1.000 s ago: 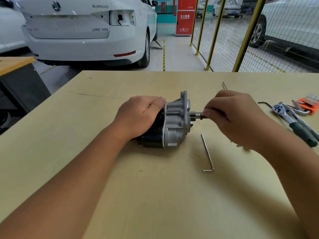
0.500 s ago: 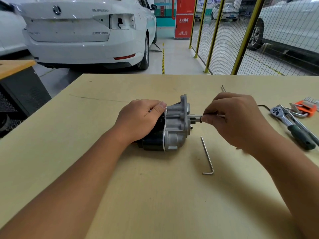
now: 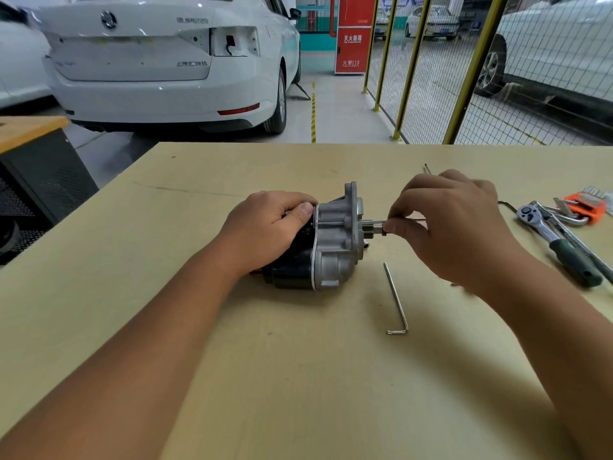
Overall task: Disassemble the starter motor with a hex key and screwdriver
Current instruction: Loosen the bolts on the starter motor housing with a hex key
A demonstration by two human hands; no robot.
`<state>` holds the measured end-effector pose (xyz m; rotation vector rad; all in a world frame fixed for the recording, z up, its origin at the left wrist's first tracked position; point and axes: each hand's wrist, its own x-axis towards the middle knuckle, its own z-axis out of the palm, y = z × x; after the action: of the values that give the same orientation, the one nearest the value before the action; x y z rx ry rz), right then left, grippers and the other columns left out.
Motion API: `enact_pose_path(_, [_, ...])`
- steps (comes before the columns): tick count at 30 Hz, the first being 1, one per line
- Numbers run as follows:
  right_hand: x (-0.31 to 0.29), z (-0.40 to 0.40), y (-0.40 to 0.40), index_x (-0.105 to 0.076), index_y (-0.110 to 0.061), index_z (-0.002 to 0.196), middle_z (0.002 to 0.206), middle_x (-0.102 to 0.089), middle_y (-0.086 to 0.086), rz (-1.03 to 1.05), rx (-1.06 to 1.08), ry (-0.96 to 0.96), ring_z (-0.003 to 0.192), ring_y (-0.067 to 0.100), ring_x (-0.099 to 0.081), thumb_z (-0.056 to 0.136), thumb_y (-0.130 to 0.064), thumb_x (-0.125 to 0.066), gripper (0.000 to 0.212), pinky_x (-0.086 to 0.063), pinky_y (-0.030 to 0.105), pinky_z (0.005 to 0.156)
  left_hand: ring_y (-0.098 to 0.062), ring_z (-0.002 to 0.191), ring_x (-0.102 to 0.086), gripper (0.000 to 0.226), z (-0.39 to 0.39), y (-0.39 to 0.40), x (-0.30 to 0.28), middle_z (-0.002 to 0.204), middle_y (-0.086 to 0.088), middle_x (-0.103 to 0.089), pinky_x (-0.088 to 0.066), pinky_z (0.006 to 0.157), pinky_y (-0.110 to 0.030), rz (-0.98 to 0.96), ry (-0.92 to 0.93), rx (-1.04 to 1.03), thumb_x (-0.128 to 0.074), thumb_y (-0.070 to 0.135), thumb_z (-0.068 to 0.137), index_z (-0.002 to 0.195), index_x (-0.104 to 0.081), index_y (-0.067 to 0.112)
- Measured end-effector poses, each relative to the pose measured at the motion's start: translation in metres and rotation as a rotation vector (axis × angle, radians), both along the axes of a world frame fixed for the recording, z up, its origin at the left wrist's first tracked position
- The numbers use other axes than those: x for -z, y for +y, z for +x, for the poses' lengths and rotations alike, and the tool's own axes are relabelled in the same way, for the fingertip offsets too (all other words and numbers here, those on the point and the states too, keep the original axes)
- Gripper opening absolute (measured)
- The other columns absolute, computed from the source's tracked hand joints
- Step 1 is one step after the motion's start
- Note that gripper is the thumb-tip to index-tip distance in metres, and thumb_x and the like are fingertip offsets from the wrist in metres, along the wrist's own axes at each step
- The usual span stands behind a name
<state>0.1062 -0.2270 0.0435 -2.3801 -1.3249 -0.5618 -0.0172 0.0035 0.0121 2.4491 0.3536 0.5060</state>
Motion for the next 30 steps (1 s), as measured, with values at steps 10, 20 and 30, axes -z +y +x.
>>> enact_pose_path(10, [0.008, 0.007, 0.001, -0.077, -0.013, 0.092, 0.082, -0.057, -0.002, 0.052, -0.155, 0.177, 0.071, 0.013, -0.051, 0.094, -0.02, -0.068, 0.012, -0.038, 0.029, 0.067, -0.01, 0.114, -0.064, 0.039, -0.001, 0.002, 0.002, 0.114, 0.021, -0.074, -0.05, 0.1, -0.047, 0.01, -0.009, 0.016, -0.04, 0.05, 0.098, 0.12, -0.071, 0.043])
enact_pose_path(20, [0.008, 0.0, 0.003, -0.069, -0.029, 0.087, 0.09, -0.057, -0.016, -0.027, -0.014, 0.057, 0.091, 0.017, -0.052, 0.089, -0.04, -0.071, 0.012, -0.035, 0.039, 0.085, -0.008, 0.107, -0.064, 0.061, -0.001, -0.006, 0.0, 0.11, 0.024, -0.072, -0.054, 0.094, -0.042, 0.045, -0.005, -0.055, -0.042, 0.082, 0.077, 0.116, -0.071, 0.045])
enact_pose_path(30, [0.008, 0.005, -0.001, -0.075, -0.01, 0.087, 0.079, -0.061, 0.0, 0.074, -0.151, 0.245, 0.072, 0.015, -0.056, 0.096, -0.029, -0.059, 0.026, -0.043, 0.031, 0.066, -0.01, 0.107, -0.064, 0.068, -0.002, -0.008, -0.003, 0.11, 0.022, -0.072, -0.054, 0.094, -0.042, 0.041, 0.005, -0.065, -0.044, 0.084, 0.072, 0.119, -0.071, 0.044])
